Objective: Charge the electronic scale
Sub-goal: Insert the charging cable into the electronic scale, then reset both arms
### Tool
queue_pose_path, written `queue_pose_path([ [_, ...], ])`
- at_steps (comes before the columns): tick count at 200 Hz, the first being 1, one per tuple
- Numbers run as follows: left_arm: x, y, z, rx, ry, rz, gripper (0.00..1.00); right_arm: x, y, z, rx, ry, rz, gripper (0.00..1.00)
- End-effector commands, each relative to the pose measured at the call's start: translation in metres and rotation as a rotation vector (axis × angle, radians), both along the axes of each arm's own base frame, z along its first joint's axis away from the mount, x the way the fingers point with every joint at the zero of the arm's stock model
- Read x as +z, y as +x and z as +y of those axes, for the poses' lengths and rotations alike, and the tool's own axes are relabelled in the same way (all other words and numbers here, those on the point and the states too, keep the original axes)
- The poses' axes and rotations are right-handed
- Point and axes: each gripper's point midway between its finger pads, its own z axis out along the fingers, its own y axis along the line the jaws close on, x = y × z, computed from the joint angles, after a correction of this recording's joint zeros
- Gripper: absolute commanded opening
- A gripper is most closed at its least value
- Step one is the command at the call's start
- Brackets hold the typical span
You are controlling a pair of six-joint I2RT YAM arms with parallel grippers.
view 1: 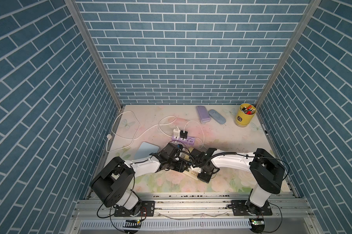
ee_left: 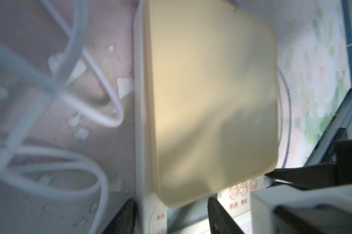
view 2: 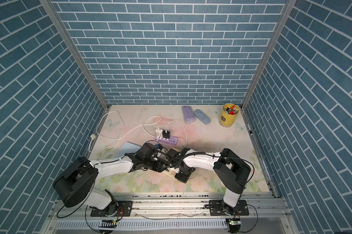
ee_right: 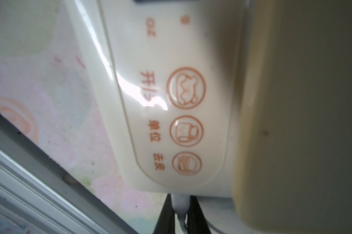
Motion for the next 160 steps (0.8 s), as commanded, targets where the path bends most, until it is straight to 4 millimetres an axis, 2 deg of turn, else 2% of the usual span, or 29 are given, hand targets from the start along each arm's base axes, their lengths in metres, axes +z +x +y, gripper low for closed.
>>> queue_pose_path([
  [1, -0.007, -0.019, 0.017, -0.043, 0.169, 0.044, 0.62, 0.019, 0.02, 0.032, -0.022, 0.156, -0.092, 0.24],
  [15, 0.007, -0.007, 0.012, -0.054, 0.189, 0.011, 0.63, 0.021, 0.012, 0.017, -0.069, 0.132, -0.079, 0.29],
  [50, 0.029, 0.011, 0.003, -0.086, 0.216, -0.039, 0.64, 0.039, 0.013, -0.015, -0.176, 0.079, -0.153, 0.33],
  [79, 0.055, 0.022, -0.003, -0.109, 0.206, -0.091, 0.64, 0.072, 0.023, -0.018, -0.227, 0.161, -0.254, 0.35],
  [104, 0.091, 0.036, 0.0, -0.124, 0.219, -0.186, 0.64, 0.112, 0.049, -0.016, -0.259, 0.256, -0.431, 0.38],
  [125, 0.133, 0.058, 0.02, -0.09, 0.262, -0.318, 0.67, 0.15, 0.079, -0.026, -0.308, 0.32, -0.654, 0.48],
  [134, 0.151, 0.069, 0.035, -0.056, 0.3, -0.387, 0.71, 0.164, 0.093, -0.034, -0.341, 0.341, -0.755, 0.6],
  [149, 0.182, 0.089, 0.066, 0.036, 0.376, -0.521, 0.82, 0.184, 0.116, -0.059, -0.444, 0.349, -0.925, 0.75],
  [160, 0.202, 0.103, 0.093, 0.121, 0.418, -0.609, 0.92, 0.196, 0.133, -0.084, -0.537, 0.334, -1.039, 0.89],
])
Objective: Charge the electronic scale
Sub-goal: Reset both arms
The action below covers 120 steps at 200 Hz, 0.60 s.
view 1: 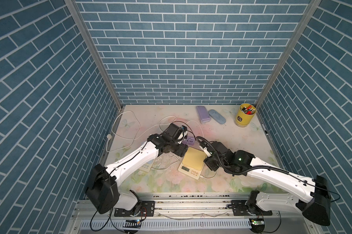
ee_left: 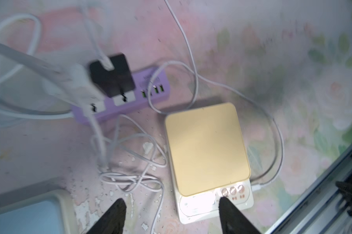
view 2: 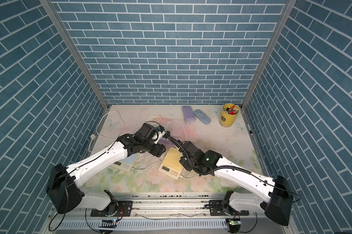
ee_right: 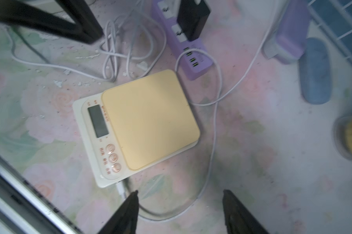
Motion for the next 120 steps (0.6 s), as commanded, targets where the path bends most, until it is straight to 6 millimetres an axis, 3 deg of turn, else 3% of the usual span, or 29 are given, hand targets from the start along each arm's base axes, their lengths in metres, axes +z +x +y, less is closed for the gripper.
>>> queue_pose_path([
  [1, 0.042, 0.026, 0.066, 0.147, 0.149, -0.212, 0.93, 0.035, 0.047, -0.052, -0.275, 0.0, -0.283, 0.89],
  [10, 0.052, 0.036, 0.089, 0.216, 0.152, -0.267, 0.99, 0.044, 0.06, -0.081, -0.39, -0.015, -0.364, 0.98],
  [20, 0.062, 0.047, 0.117, 0.305, 0.143, -0.331, 1.0, 0.051, 0.071, -0.11, -0.5, -0.019, -0.441, 0.99],
  [35, 0.06, 0.06, 0.154, 0.415, 0.111, -0.391, 1.0, 0.05, 0.083, -0.151, -0.644, 0.029, -0.488, 0.99],
  [66, 0.018, 0.078, 0.217, 0.615, 0.13, -0.464, 1.0, 0.018, 0.1, -0.209, -0.814, 0.228, -0.487, 0.98],
  [88, -0.016, 0.086, 0.241, 0.667, 0.232, -0.453, 0.99, -0.016, 0.114, -0.233, -0.868, 0.162, -0.474, 0.99],
  [110, -0.047, 0.093, 0.24, 0.65, 0.159, -0.46, 1.0, -0.061, 0.129, -0.249, -0.927, 0.109, -0.409, 0.99],
  [120, -0.061, 0.094, 0.238, 0.637, 0.136, -0.469, 0.99, -0.064, 0.136, -0.253, -0.945, 0.096, -0.416, 0.99],
])
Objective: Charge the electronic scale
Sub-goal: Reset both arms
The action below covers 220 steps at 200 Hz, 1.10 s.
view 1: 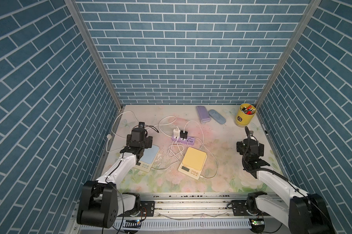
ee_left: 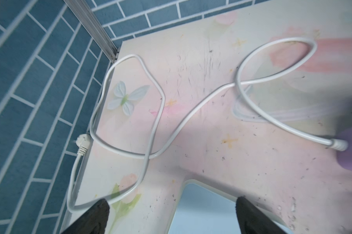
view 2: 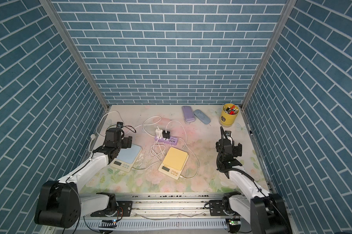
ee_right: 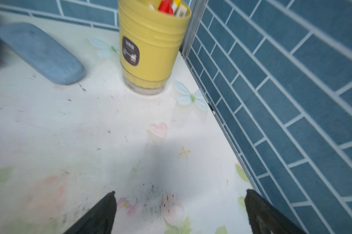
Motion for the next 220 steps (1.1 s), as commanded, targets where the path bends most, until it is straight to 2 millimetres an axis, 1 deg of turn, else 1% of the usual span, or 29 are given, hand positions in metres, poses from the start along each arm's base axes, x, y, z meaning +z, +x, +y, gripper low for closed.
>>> queue_pose_path([
  [1, 0.012, 0.023, 0.0, -0.025, -0.035, -0.188, 0.99, 0.002, 0.024, -0.002, -0.015, 0.038, -0.103, 0.99],
  [21, -0.006, 0.026, -0.001, -0.052, -0.061, -0.208, 1.0, 0.005, 0.036, 0.0, 0.041, 0.061, -0.162, 0.99],
  [32, -0.006, 0.029, -0.001, -0.054, -0.081, -0.206, 1.0, 0.006, 0.04, -0.002, 0.061, 0.074, -0.182, 0.99],
  [39, -0.004, 0.03, -0.003, -0.064, -0.109, -0.243, 1.0, 0.005, 0.042, -0.001, 0.088, 0.087, -0.194, 0.99],
  [50, -0.013, 0.029, -0.006, -0.09, -0.128, -0.265, 1.0, -0.001, 0.044, -0.002, 0.109, 0.123, -0.226, 0.99],
  [57, -0.021, 0.029, -0.007, -0.098, -0.129, -0.265, 1.0, -0.008, 0.043, 0.0, 0.133, 0.141, -0.237, 0.99],
  [63, -0.029, 0.028, -0.01, -0.119, -0.132, -0.265, 1.0, -0.006, 0.045, 0.001, 0.143, 0.137, -0.258, 0.99],
  [72, -0.021, 0.032, -0.017, -0.163, -0.133, -0.288, 1.0, -0.008, 0.044, 0.0, 0.144, 0.16, -0.241, 0.99],
  [76, -0.027, 0.03, -0.018, -0.17, -0.136, -0.248, 1.0, -0.008, 0.045, -0.001, 0.142, 0.163, -0.242, 0.99],
  [78, -0.029, 0.03, -0.018, -0.168, -0.138, -0.242, 1.0, -0.009, 0.046, -0.001, 0.141, 0.164, -0.241, 0.99],
  [86, -0.024, 0.032, -0.016, -0.16, -0.145, -0.275, 1.0, -0.014, 0.049, -0.003, 0.136, 0.173, -0.225, 0.99],
  [93, -0.028, 0.031, -0.014, -0.147, -0.145, -0.243, 1.0, -0.021, 0.053, -0.005, 0.122, 0.177, -0.198, 0.99],
  [98, -0.028, 0.032, -0.012, -0.139, -0.15, -0.253, 1.0, -0.022, 0.058, -0.005, 0.127, 0.178, -0.201, 0.99],
  [99, -0.027, 0.033, -0.012, -0.139, -0.15, -0.258, 0.99, -0.026, 0.056, -0.006, 0.122, 0.181, -0.183, 0.99],
  [102, -0.026, 0.033, -0.012, -0.136, -0.151, -0.261, 1.0, -0.027, 0.055, -0.007, 0.118, 0.194, -0.17, 0.99],
  [108, -0.028, 0.032, -0.011, -0.131, -0.148, -0.245, 1.0, -0.023, 0.056, -0.011, 0.113, 0.215, -0.183, 0.99],
  [116, -0.027, 0.033, -0.01, -0.128, -0.148, -0.259, 1.0, -0.027, 0.056, -0.012, 0.106, 0.221, -0.173, 0.99],
  [121, -0.027, 0.032, -0.011, -0.131, -0.147, -0.251, 1.0, -0.025, 0.056, -0.013, 0.104, 0.224, -0.178, 0.99],
  [220, -0.027, 0.032, -0.01, -0.129, -0.148, -0.251, 1.0, -0.025, 0.056, -0.013, 0.107, 0.222, -0.181, 0.99],
])
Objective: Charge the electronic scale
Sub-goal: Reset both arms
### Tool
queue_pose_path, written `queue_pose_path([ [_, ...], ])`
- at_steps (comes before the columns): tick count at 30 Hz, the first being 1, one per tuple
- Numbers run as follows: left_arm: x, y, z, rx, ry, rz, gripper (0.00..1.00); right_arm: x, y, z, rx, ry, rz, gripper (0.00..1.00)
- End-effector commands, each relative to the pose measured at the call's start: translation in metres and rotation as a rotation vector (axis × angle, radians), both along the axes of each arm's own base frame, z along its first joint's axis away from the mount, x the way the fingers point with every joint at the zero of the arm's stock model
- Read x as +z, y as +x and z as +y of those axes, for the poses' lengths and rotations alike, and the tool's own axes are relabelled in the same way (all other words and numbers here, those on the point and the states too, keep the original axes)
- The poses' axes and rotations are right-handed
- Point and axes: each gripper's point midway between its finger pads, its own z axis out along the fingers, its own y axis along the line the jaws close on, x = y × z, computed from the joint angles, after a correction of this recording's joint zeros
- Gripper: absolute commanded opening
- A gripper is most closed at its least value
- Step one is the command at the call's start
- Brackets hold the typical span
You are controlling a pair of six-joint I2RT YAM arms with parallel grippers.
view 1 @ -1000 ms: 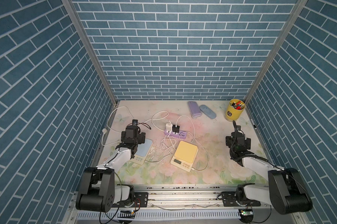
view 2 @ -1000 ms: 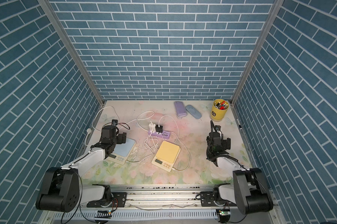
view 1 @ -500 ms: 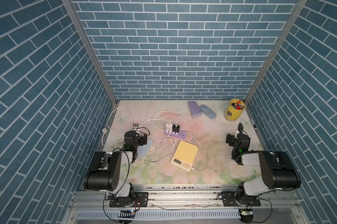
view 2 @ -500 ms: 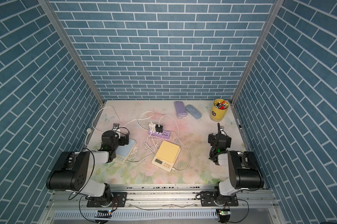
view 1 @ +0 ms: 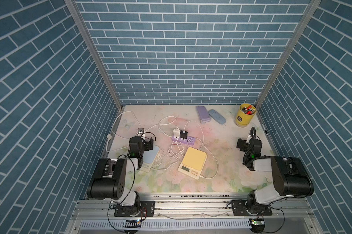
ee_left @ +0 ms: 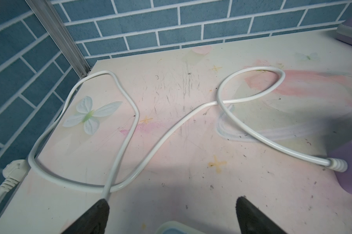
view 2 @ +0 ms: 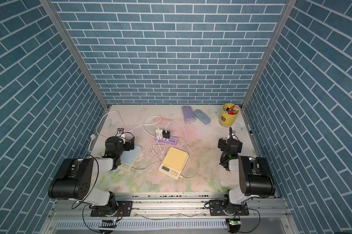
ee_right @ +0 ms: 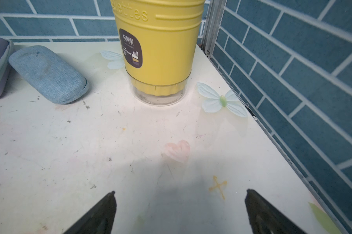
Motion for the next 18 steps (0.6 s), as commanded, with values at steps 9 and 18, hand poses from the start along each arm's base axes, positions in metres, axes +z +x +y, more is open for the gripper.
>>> queue_pose_path([
  [9, 0.0078, 0.0042, 0.0012, 0.002, -0.008, -0.027, 1.0, 0.0101, 0.0066, 0.0012, -0.003, 0.028, -0.043, 0.99],
  [18, 0.0071, 0.0043, 0.0003, 0.003, -0.001, -0.026, 1.0, 0.0101, 0.0066, 0.0009, -0.003, 0.029, -0.043, 0.99],
])
